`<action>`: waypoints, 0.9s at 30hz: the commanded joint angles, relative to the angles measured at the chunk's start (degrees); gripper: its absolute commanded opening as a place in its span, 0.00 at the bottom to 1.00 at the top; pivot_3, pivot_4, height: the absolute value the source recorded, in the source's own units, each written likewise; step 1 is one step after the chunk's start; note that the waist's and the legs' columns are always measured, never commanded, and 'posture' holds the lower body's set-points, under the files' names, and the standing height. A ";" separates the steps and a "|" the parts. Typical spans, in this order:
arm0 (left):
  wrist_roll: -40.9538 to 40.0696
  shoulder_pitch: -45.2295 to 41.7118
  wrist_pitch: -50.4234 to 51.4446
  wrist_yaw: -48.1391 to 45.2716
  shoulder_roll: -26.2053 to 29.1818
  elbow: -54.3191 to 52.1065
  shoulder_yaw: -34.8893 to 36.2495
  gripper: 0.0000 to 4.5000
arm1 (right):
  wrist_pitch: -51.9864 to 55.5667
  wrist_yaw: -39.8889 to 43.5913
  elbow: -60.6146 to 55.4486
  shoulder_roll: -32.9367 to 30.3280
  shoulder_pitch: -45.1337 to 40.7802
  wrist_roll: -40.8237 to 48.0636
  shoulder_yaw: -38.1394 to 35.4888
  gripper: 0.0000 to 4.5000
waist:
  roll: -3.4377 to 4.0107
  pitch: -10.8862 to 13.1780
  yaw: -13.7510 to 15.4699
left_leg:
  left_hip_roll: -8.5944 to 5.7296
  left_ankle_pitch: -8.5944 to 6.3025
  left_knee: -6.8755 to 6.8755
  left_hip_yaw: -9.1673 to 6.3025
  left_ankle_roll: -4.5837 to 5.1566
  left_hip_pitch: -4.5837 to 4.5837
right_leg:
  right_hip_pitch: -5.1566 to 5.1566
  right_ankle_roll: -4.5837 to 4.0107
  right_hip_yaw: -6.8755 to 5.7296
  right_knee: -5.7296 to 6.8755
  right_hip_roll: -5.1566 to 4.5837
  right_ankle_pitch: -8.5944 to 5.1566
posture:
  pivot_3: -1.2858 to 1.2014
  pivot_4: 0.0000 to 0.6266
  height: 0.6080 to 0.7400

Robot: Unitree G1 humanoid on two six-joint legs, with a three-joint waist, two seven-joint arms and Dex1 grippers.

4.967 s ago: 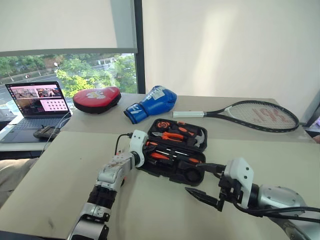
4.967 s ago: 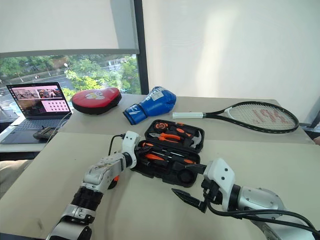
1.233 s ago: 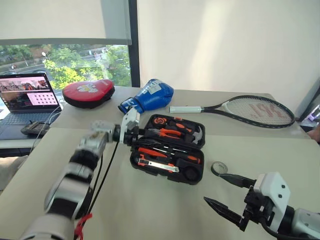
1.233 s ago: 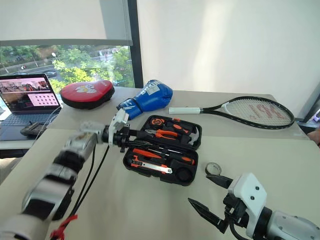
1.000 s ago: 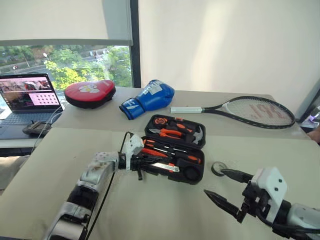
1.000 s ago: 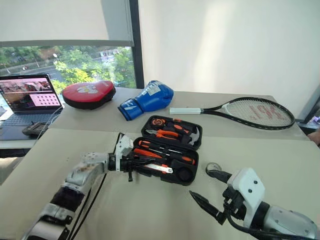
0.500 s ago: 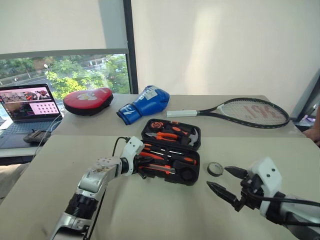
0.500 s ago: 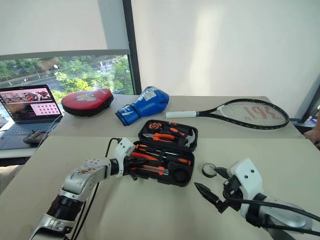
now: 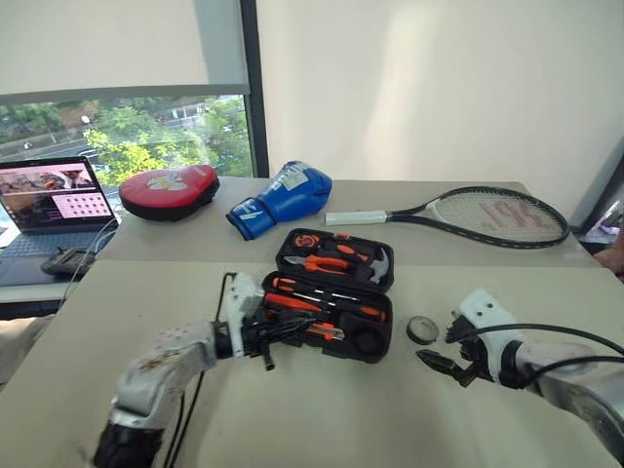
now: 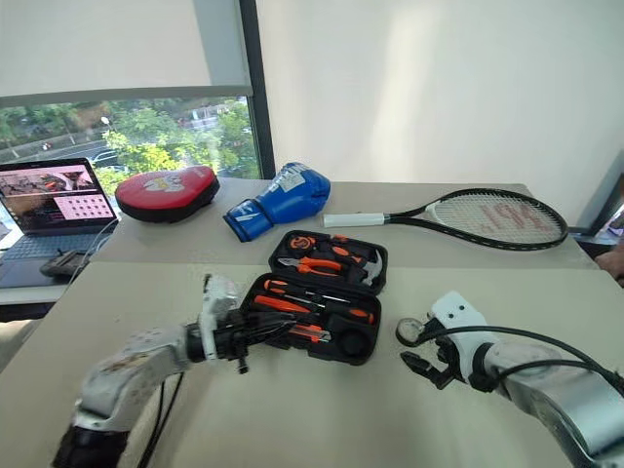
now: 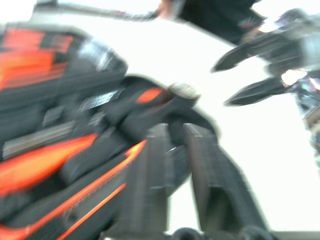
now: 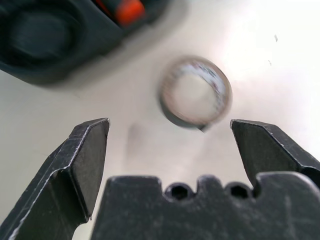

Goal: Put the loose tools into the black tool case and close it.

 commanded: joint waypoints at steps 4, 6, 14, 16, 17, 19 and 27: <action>-2.96 8.89 -2.76 -1.11 5.29 -9.26 4.37 0.84 | -5.81 10.61 8.02 -0.40 -9.82 -5.92 7.06 1.00 | -0.06 0.16 0.03 | 0.01 0.00 0.01 -0.01 0.00 0.06 | 0.06 0.02 -0.03 -0.01 0.11 0.00 | 0.52 0.24 1.00; -3.20 10.99 -3.76 -0.14 5.27 -10.62 4.90 0.84 | -6.17 12.62 9.80 0.07 -11.99 -7.33 9.06 1.00 | -0.13 0.22 0.19 | 0.00 0.00 0.01 -0.01 0.01 0.07 | 0.09 0.04 -0.03 -0.02 0.11 0.01 | 0.52 0.24 1.00; -2.59 15.35 -6.75 4.85 2.42 -11.21 4.78 0.85 | -6.43 20.26 17.37 0.00 -17.22 -12.99 15.67 0.69 | -0.18 0.29 0.25 | 0.00 -0.01 0.01 -0.02 0.01 0.04 | 0.09 0.27 -0.07 -0.06 0.04 0.16 | 0.52 0.24 1.00; -2.37 15.25 -7.38 5.16 2.28 -10.55 4.16 0.85 | -6.35 20.69 17.42 0.79 -18.09 -13.23 14.90 0.52 | -0.17 0.33 0.28 | 0.00 -0.01 0.00 -0.02 0.01 0.01 | 0.06 0.26 -0.08 -0.05 0.02 0.15 | 0.52 0.24 1.00; -2.40 15.15 -7.54 5.30 2.24 -10.30 4.01 0.85 | -6.02 20.86 17.37 1.17 -18.41 -13.27 14.50 0.46 | -0.16 0.33 0.25 | 0.00 -0.01 0.00 -0.03 0.01 0.01 | 0.05 0.25 -0.09 -0.04 0.01 0.15 | 0.52 0.24 1.00; -2.65 15.14 -7.60 5.64 2.01 -9.77 3.66 0.85 | -5.69 21.88 15.30 1.16 -18.69 -12.42 13.09 0.31 | -0.16 0.33 0.18 | 0.01 -0.01 0.00 -0.03 0.00 0.02 | 0.05 0.25 -0.08 -0.04 0.02 0.15 | 0.52 0.24 1.00; -1.14 16.35 -10.56 3.71 3.16 -6.78 2.73 0.85 | 1.62 24.47 2.98 2.76 -21.62 -4.26 8.34 0.02 | -0.10 0.40 0.12 | 0.04 -0.02 -0.02 -0.07 -0.01 0.01 | 0.01 0.31 -0.09 -0.03 0.00 0.19 | 0.52 0.24 1.00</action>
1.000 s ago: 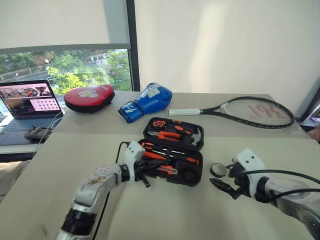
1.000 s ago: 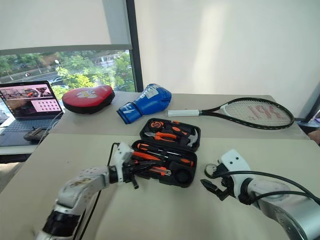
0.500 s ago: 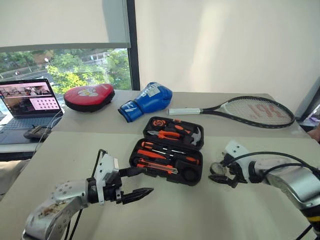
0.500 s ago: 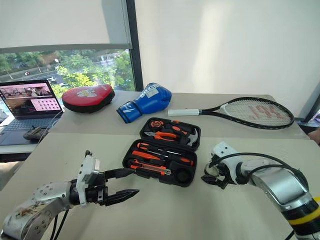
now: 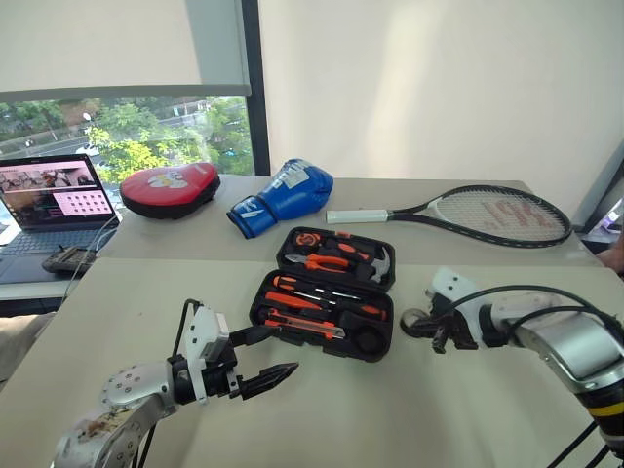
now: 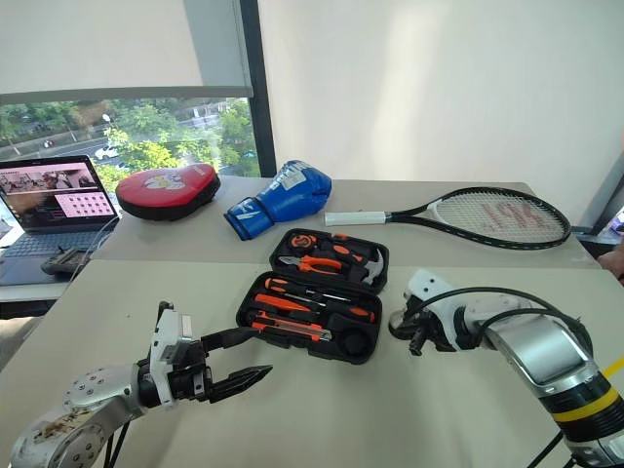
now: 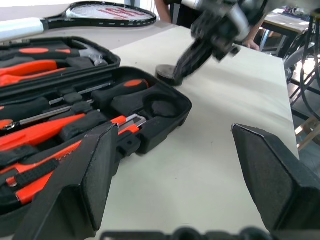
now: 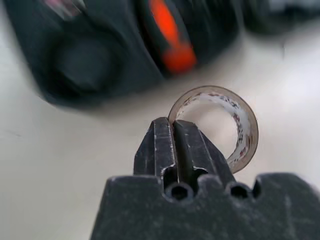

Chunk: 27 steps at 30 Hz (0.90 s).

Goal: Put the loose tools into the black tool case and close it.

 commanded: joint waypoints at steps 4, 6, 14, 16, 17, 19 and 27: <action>1.05 -0.56 -2.91 -1.11 0.79 1.11 -0.27 0.85 | 5.89 -0.70 -7.50 3.33 -4.41 3.59 0.44 0.02 | -0.01 0.01 -0.05 | 0.00 0.00 0.00 -0.01 -0.01 -0.03 | -0.06 -0.06 0.01 0.00 -0.12 -0.02 | 0.52 0.24 1.00; 0.95 -0.91 -2.78 -1.00 0.78 0.96 -0.34 0.85 | 6.57 -1.31 -8.40 4.17 -3.99 3.43 1.33 0.02 | -0.01 0.01 0.08 | -0.01 0.00 0.00 -0.01 -0.01 -0.12 | -0.14 -0.07 0.00 0.02 -0.41 -0.01 | 0.52 0.24 1.00; 1.06 -3.36 -2.21 -1.47 2.03 1.70 -0.27 0.85 | 6.73 -5.47 -9.27 5.63 -1.88 -2.01 9.23 0.02 | -0.01 0.01 -0.04 | -0.10 0.03 0.00 0.00 -0.06 -0.29 | -0.31 -0.01 -0.17 0.04 -0.52 0.03 | 0.52 0.24 1.00; 0.98 -4.14 -2.08 -1.76 2.44 2.13 -0.20 0.85 | 6.78 -5.40 -9.07 5.70 -1.44 -2.34 9.88 0.02 | -0.01 0.01 -0.05 | -0.10 0.03 0.00 0.01 -0.06 -0.29 | -0.31 -0.01 -0.18 0.05 -0.47 0.03 | 0.52 0.24 1.00; 0.82 -4.53 -1.93 -1.79 2.57 2.29 -0.14 0.85 | 6.70 -5.40 -9.01 5.81 -1.19 -2.50 10.00 0.02 | -0.01 0.01 0.04 | -0.10 0.03 0.00 0.01 -0.05 -0.28 | -0.31 -0.01 -0.20 0.05 -0.39 0.03 | 0.52 0.24 1.00; 0.90 -5.48 -2.04 -1.94 2.84 2.85 -0.21 0.85 | 6.26 -5.79 -8.52 6.41 -0.71 -3.04 10.13 0.02 | -0.01 0.01 0.22 | -0.10 0.03 0.01 0.00 -0.05 -0.29 | -0.29 -0.01 -0.21 0.04 -0.19 0.03 | 0.52 0.24 1.00; 0.34 -7.10 -0.57 -0.44 2.47 2.31 -0.55 0.85 | 4.13 -4.97 -7.22 7.22 -1.34 -4.31 10.21 0.29 | -0.02 0.02 -0.05 | -0.08 0.03 0.01 0.00 -0.04 -0.24 | -0.25 -0.01 -0.15 0.04 -0.09 0.03 | 0.52 0.24 1.00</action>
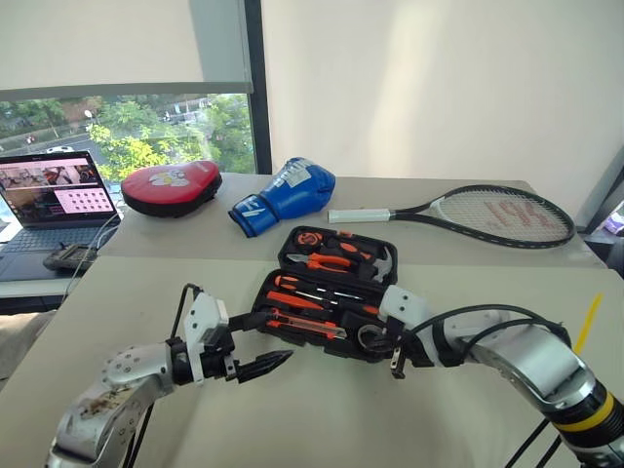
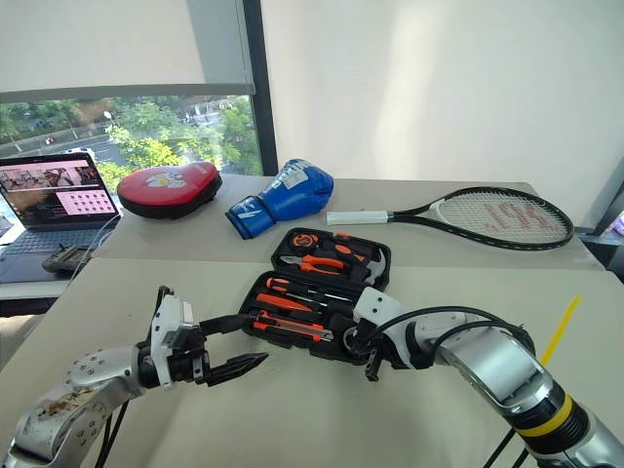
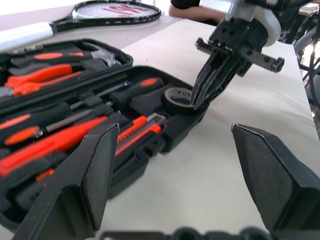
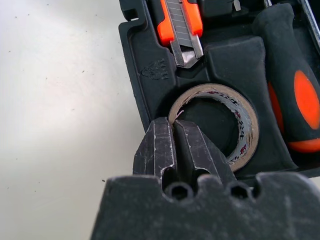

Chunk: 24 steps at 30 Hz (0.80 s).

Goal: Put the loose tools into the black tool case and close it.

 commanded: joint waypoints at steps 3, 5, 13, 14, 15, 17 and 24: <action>-0.46 -0.22 0.55 2.52 -0.44 -1.52 0.10 0.85 | 0.69 1.26 -1.85 -0.89 0.04 1.14 -3.03 0.42 | 0.00 0.00 0.06 | 0.01 0.00 -0.01 0.00 -0.01 0.00 | -0.01 0.00 -0.01 0.00 0.02 0.00 | 0.52 0.24 1.00; -0.94 -0.38 1.90 5.87 -1.98 -1.93 0.28 0.85 | 3.59 0.19 -3.16 1.04 0.78 4.96 -9.63 0.42 | -0.01 0.01 0.08 | 0.01 0.00 -0.01 -0.02 -0.01 -0.02 | -0.02 0.00 -0.01 0.00 0.02 0.00 | 0.52 0.24 1.00; 0.05 -13.78 14.82 29.99 -12.51 6.13 2.99 0.85 | 4.06 -9.86 3.09 8.54 0.09 4.56 -22.03 0.75 | -0.11 0.07 0.72 | -0.01 0.05 0.09 -0.15 -0.02 0.02 | 0.13 0.07 0.00 0.01 0.07 0.16 | 0.52 0.24 1.00; 1.72 -16.56 16.90 34.24 -13.53 9.21 3.48 0.85 | 2.77 -11.74 4.88 8.98 -0.20 2.67 -21.56 0.80 | -0.11 0.07 0.64 | -0.01 0.05 0.07 -0.14 -0.03 0.08 | 0.17 0.05 0.03 0.00 0.10 0.18 | 0.52 0.24 1.00; 2.91 -18.55 18.56 37.21 -14.23 11.31 3.85 0.85 | 1.84 -12.93 6.05 9.25 -0.39 1.39 -21.16 0.88 | -0.11 0.07 0.58 | -0.02 0.05 0.06 -0.13 -0.03 0.18 | 0.27 0.05 0.04 0.01 0.13 0.18 | 0.52 0.24 1.00; 5.93 -22.81 17.59 39.72 -15.11 17.44 3.45 0.85 | 0.10 -12.87 5.93 10.13 -0.02 1.14 -20.51 0.94 | -0.12 0.07 0.38 | -0.04 0.08 0.06 -0.12 -0.06 0.16 | 0.26 0.05 0.03 0.00 0.24 0.18 | 0.52 0.24 1.00; 9.77 -30.43 17.53 36.29 -14.13 31.30 0.30 0.85 | 0.27 -20.51 10.30 16.27 -0.69 -2.52 -20.87 0.94 | -0.13 0.08 -0.20 | -0.03 0.42 -0.08 -0.04 -0.64 -0.02 | 0.01 0.05 0.04 0.05 0.40 0.17 | 0.52 0.24 1.00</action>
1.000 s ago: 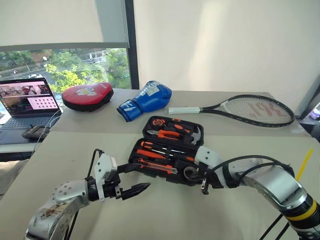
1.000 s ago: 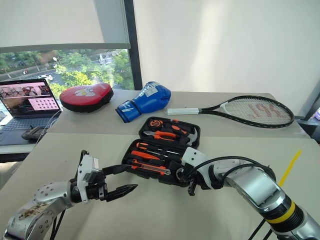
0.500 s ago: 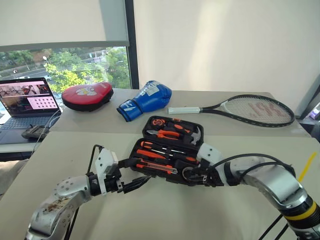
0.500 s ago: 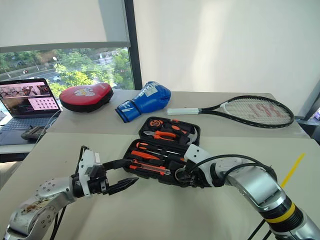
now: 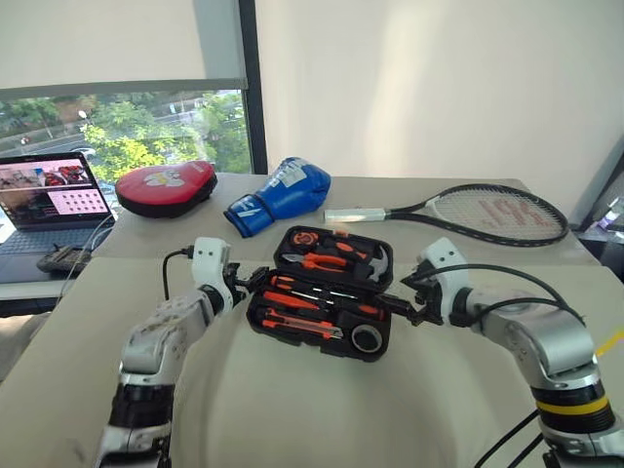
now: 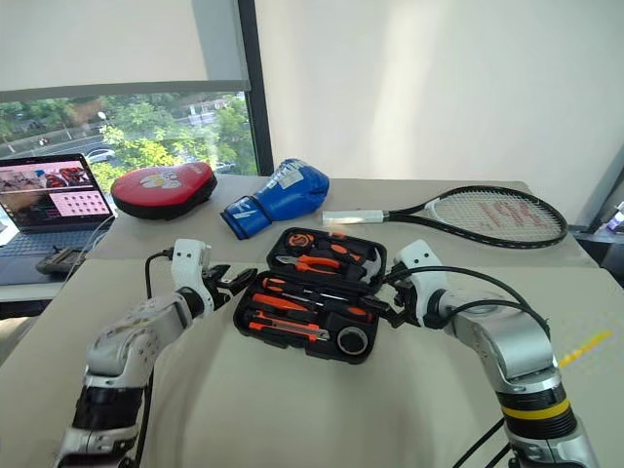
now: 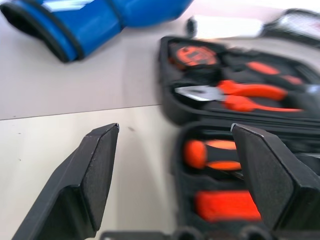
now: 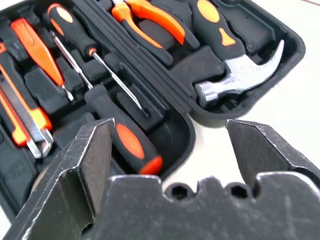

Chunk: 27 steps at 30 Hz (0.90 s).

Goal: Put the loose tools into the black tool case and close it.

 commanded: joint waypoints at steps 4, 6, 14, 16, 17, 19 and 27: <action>3.59 -4.54 1.77 -4.45 1.50 6.85 -4.08 0.85 | 0.86 -6.73 7.41 3.70 -1.27 -4.15 -0.33 0.94 | -0.01 0.01 0.21 | -0.06 -0.02 0.01 0.09 0.04 -0.10 | -0.06 0.01 0.01 0.00 -0.08 0.00 | 0.52 0.24 1.00; 3.61 -4.20 2.59 -6.33 1.86 7.19 -4.89 0.85 | 2.14 -5.98 7.89 4.00 -0.73 -3.39 0.23 0.94 | -0.01 0.00 0.18 | -0.05 -0.03 0.02 0.09 0.06 -0.18 | -0.11 0.01 0.00 0.01 -0.08 0.01 | 0.52 0.24 1.00; 0.36 -0.02 9.18 -12.38 3.26 1.18 -4.90 0.31 | 2.98 -2.64 8.47 4.93 1.36 -1.05 1.15 0.49 | 0.00 -0.01 -0.02 | 0.01 -0.03 0.00 0.09 0.05 -0.04 | -0.06 0.02 0.07 -0.02 -0.06 0.00 | 0.52 0.24 1.00; -1.30 1.71 11.68 -12.38 3.51 -2.25 -3.65 0.11 | 3.54 -1.50 6.30 4.87 2.25 0.27 1.05 0.30 | -0.01 -0.01 0.01 | 0.03 -0.04 0.00 0.09 0.07 0.01 | -0.05 0.03 0.10 -0.02 -0.07 -0.01 | 0.52 0.24 1.00; -2.33 3.37 13.16 -12.54 3.96 -5.05 -3.08 0.04 | 3.68 -0.53 4.35 4.64 3.09 1.24 1.07 0.23 | 0.00 -0.01 0.04 | 0.03 -0.05 0.00 0.08 0.08 0.00 | -0.05 0.03 0.09 -0.02 -0.07 -0.01 | 0.52 0.24 1.00; -4.55 7.35 16.41 -12.37 4.79 -11.16 -1.87 0.00 | 4.78 1.25 -0.14 3.48 5.56 3.26 1.10 0.11 | 0.00 -0.01 0.00 | 0.05 -0.07 -0.03 0.07 0.09 0.00 | -0.05 0.04 0.11 -0.01 -0.10 -0.02 | 0.52 0.24 1.00; -13.65 26.60 21.15 -11.19 5.64 -34.03 7.96 0.00 | 7.98 1.83 -12.98 -1.88 16.46 7.20 -2.95 0.02 | -0.13 -0.24 -0.14 | 0.07 -0.22 -0.82 0.05 -0.10 0.18 | -0.13 0.05 0.18 -0.13 -0.19 -0.14 | 0.52 0.24 1.00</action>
